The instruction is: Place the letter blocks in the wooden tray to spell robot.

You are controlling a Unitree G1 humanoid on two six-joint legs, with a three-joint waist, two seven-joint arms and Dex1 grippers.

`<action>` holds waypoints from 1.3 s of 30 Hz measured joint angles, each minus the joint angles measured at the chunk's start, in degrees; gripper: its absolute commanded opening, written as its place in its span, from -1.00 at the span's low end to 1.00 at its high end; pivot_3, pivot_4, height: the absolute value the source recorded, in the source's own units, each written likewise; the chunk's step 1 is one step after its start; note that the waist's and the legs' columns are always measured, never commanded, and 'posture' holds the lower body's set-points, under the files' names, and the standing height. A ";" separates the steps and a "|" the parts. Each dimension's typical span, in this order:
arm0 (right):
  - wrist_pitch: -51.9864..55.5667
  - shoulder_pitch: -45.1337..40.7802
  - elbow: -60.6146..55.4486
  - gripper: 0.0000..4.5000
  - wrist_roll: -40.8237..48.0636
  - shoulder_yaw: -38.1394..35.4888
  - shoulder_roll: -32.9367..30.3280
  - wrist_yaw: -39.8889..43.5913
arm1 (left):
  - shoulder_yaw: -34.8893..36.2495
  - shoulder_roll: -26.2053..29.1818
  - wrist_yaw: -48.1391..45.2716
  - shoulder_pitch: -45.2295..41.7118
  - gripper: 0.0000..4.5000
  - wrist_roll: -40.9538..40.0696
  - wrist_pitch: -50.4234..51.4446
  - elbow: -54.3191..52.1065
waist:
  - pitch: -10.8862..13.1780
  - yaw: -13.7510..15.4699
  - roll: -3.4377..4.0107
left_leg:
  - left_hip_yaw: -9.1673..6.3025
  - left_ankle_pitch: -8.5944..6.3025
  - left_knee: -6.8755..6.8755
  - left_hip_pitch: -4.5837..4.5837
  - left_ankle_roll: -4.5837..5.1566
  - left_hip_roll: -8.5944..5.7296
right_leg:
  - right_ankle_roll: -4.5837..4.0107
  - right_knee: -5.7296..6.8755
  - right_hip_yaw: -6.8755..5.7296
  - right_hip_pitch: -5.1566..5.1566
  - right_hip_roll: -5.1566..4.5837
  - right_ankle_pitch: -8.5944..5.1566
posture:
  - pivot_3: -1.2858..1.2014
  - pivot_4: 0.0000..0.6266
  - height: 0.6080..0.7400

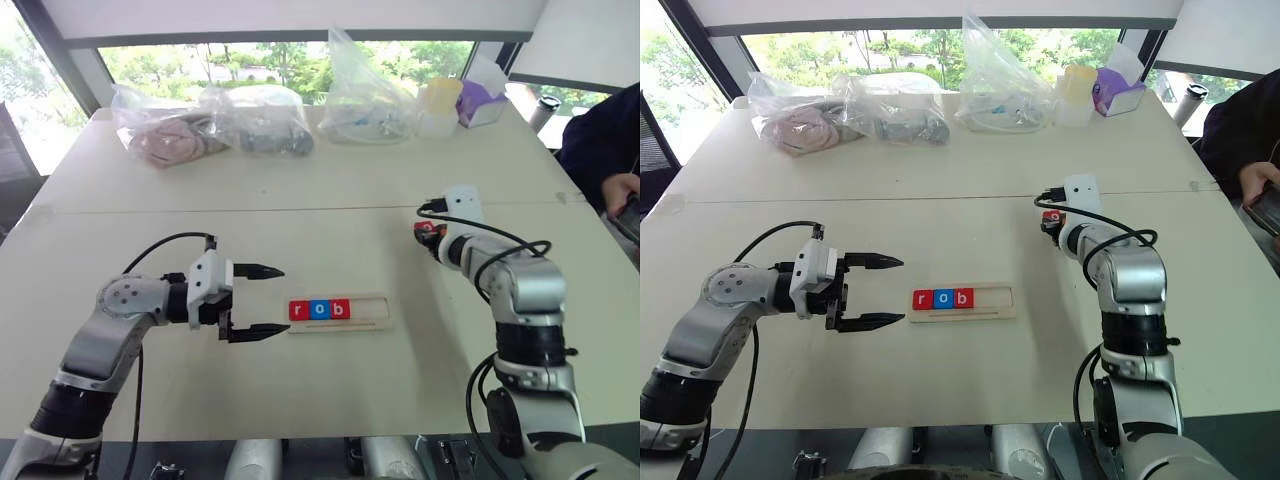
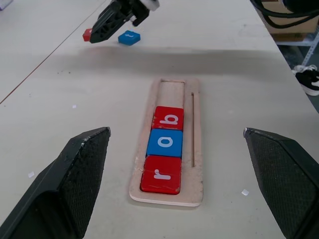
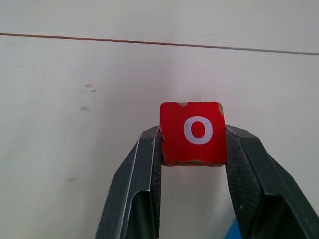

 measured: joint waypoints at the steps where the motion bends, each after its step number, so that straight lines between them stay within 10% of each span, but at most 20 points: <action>1: 3.84 0.53 -4.43 -0.49 0.54 -0.71 0.07 -0.20 | -0.24 0.00 -0.19 -0.06 1.00 0.00 0.00 0.10 | 0.00 0.01 0.00 | -0.01 0.00 0.00 -0.01 0.00 0.00 | 0.00 -0.01 0.00 -0.01 0.00 0.00 | 0.03 -0.52 1.00; 8: 19.29 14.15 -30.91 -0.49 5.08 -6.81 3.30 -1.44 | -0.83 -0.34 -2.44 -2.70 1.00 -0.14 -0.55 2.63 | -0.02 0.17 0.01 | -0.05 0.00 0.02 -0.01 0.00 -0.01 | -0.18 -0.04 -0.05 0.04 0.00 -0.11 | 0.03 -0.52 1.00; 22: 19.31 24.57 -36.14 -0.49 7.69 -7.83 9.69 -8.11 | -1.54 -2.65 -4.76 -7.14 1.00 0.29 -1.95 6.80 | -0.04 -0.24 0.01 | 0.08 0.00 0.03 0.04 0.00 0.08 | -0.19 -0.05 0.07 0.02 0.09 -0.12 | 0.03 -0.52 1.00; 28: 19.30 23.15 -34.32 0.85 8.07 -6.93 8.79 -8.07 | -1.53 -2.86 -4.55 -6.34 1.00 0.89 -2.37 6.79 | -0.04 -0.25 0.01 | 0.08 0.00 0.03 0.03 0.00 0.09 | -0.19 -0.06 0.07 0.02 0.09 -0.13 | 0.03 -0.52 1.00; 39: 0.38 19.09 -25.06 0.96 20.45 -1.08 -33.32 28.42 | -1.47 -3.20 -4.01 -6.25 1.00 1.21 -2.46 6.80 | -0.01 0.16 0.00 | 0.10 -0.08 -0.06 -0.03 0.13 0.09 | 0.05 -0.40 0.00 0.08 0.11 -0.09 | 0.03 -0.52 1.00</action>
